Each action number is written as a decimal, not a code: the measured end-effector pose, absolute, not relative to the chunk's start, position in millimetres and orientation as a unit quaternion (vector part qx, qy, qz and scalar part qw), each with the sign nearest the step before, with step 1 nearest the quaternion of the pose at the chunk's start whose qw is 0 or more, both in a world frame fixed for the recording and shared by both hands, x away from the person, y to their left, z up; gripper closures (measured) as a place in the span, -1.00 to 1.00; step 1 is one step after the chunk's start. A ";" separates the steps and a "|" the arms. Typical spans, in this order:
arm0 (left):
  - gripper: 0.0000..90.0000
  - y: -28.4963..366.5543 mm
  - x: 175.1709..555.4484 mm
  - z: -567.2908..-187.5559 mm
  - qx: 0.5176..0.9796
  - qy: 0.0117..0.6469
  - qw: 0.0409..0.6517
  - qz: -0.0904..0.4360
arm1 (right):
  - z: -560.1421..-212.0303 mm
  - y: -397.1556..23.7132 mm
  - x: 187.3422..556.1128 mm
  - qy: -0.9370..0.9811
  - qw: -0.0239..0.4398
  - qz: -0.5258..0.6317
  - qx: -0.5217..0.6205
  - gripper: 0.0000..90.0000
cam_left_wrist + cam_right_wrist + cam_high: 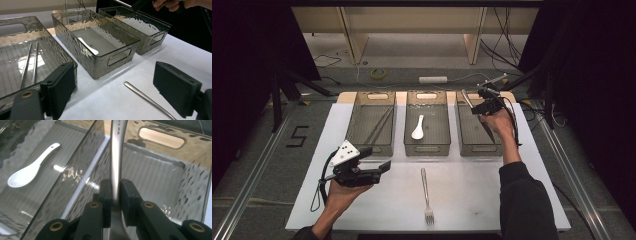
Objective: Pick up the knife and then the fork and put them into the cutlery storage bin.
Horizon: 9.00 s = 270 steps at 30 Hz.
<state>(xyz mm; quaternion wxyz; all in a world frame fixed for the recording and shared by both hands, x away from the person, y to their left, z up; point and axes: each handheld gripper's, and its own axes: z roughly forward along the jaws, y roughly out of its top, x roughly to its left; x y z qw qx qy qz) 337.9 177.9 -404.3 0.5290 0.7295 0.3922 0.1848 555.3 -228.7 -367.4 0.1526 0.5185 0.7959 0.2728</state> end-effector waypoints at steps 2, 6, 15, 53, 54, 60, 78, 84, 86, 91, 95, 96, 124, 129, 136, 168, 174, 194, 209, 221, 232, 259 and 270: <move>-0.61 177.8 337.9 -404.2 0.729 0.393 0.530 0.184 | -369.1 -228.4 556.6 0.795 0.151 0.273 0.520 0.79; -0.61 177.1 337.7 -404.3 0.730 0.391 0.530 0.184 | -372.3 -227.1 558.5 0.793 0.152 0.269 0.525 0.79; -0.61 177.7 338.0 -404.3 0.729 0.392 0.531 0.183 | -379.8 -223.7 564.2 0.787 0.153 0.269 0.534 0.79; -0.62 176.2 337.2 -404.3 0.734 0.389 0.527 0.183 | -358.4 -198.3 543.9 0.795 0.141 0.323 0.493 -0.05; -0.62 176.3 337.1 -404.2 0.734 0.389 0.527 0.183 | -355.9 -195.6 539.6 0.797 0.137 0.332 0.485 -0.05; -0.62 176.3 337.1 -404.1 0.734 0.388 0.527 0.184 | -344.9 -171.5 506.6 0.822 0.122 0.371 0.414 -0.07; -0.63 176.4 336.5 -403.9 0.731 0.387 0.530 0.186 | -386.1 -124.1 428.6 0.864 0.069 0.390 0.312 -0.18; -0.63 176.5 336.4 -404.0 0.731 0.387 0.530 0.187 | -393.2 -119.6 418.3 0.859 0.065 0.410 0.299 -0.15; -0.63 176.4 336.2 -404.0 0.731 0.386 0.531 0.187 | -394.2 -117.8 416.4 0.860 0.062 0.412 0.295 -0.15; -0.63 176.1 336.1 -404.1 0.730 0.386 0.531 0.187 | -399.8 -112.7 411.8 0.860 0.056 0.417 0.290 -0.12; -0.63 176.4 336.1 -404.2 0.731 0.386 0.531 0.187 | -407.2 -107.9 410.4 0.865 0.049 0.409 0.287 -0.07; -0.63 176.4 336.1 -404.2 0.731 0.386 0.531 0.186 | -408.7 -106.8 409.6 0.865 0.045 0.407 0.291 -0.05; -0.63 176.9 336.0 -403.9 0.732 0.385 0.530 0.188 | -462.9 -79.6 409.1 0.912 0.029 0.315 0.261 1.00; -0.63 176.7 335.3 -403.7 0.731 0.386 0.530 0.187 | -473.0 -77.3 411.7 0.918 0.032 0.298 0.260 1.00; -0.63 177.0 335.0 -403.7 0.731 0.386 0.530 0.187 | -475.9 -80.3 412.7 0.919 0.039 0.294 0.261 1.00; -0.63 179.1 333.1 -403.8 0.730 0.389 0.530 0.188 | -473.0 -89.2 411.4 0.931 0.045 0.254 0.259 1.00; -0.63 179.4 332.8 -403.9 0.729 0.389 0.530 0.189 | -471.2 -104.0 406.5 0.931 0.048 0.244 0.268 1.00; -0.63 178.1 332.8 -404.3 0.733 0.388 0.526 0.189 | -466.0 -159.8 379.2 0.928 0.028 0.217 0.303 1.00; -0.63 177.5 332.8 -404.3 0.734 0.386 0.526 0.190 | -463.3 -176.7 357.3 0.933 0.018 0.199 0.301 1.00; -0.63 176.9 332.8 -404.5 0.733 0.387 0.526 0.189 | -448.0 -172.6 350.5 0.944 0.018 0.209 0.255 0.28; -0.63 177.0 333.1 -404.5 0.734 0.386 0.526 0.189 | -450.6 -150.6 342.0 0.969 0.022 0.170 0.179 -0.07; -0.63 176.3 332.9 -404.6 0.734 0.387 0.525 0.189 | -458.1 -131.1 334.7 0.986 0.022 0.114 0.122 0.66; -0.63 176.0 332.8 -404.6 0.734 0.387 0.525 0.189 | -457.6 -129.9 335.8 0.988 0.013 0.108 0.114 0.85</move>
